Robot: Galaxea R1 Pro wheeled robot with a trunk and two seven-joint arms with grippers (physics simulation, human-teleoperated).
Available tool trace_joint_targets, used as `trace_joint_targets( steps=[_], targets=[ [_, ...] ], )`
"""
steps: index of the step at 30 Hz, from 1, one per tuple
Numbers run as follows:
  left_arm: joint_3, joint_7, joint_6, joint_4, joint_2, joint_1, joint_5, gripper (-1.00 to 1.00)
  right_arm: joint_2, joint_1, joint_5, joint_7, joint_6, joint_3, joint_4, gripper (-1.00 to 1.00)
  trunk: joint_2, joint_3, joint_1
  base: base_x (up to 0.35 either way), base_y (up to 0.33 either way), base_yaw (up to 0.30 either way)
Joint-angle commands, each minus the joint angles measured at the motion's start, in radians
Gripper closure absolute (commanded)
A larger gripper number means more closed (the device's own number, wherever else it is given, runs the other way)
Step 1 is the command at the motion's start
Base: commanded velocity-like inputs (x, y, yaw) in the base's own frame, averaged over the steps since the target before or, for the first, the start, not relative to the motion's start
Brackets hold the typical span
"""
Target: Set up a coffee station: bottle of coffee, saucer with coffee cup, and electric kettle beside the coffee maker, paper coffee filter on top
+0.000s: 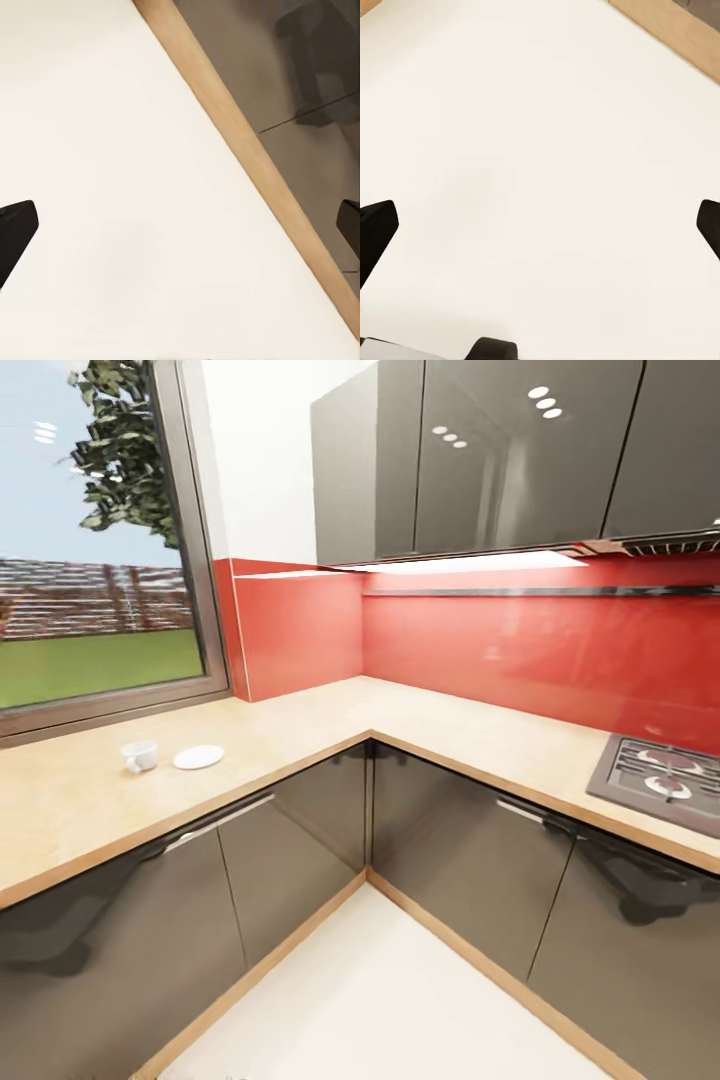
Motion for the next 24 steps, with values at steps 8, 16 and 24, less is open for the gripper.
trace_joint_targets(
  steps=[8,16,24],
  targets=[
    [-0.008,-0.001,-0.007,0.001,0.000,-0.001,0.006,-1.00,-0.001,-0.001,-0.011,0.003,-0.003,0.007,0.000,-1.00,-0.001,-0.001,0.000,0.000,-0.001,0.267],
    [-0.009,-0.001,-0.007,0.000,0.000,-0.001,0.006,-1.00,-0.001,-0.001,-0.011,-0.010,-0.003,0.007,0.000,-1.00,-0.001,-0.001,0.000,0.000,-0.060,0.190],
    [-0.008,-0.001,-0.007,0.001,0.000,-0.001,0.006,-1.00,-0.001,-0.001,-0.011,-0.013,-0.003,0.007,0.000,-1.00,-0.001,-0.001,0.000,0.000,-0.193,0.099]
  ],
)
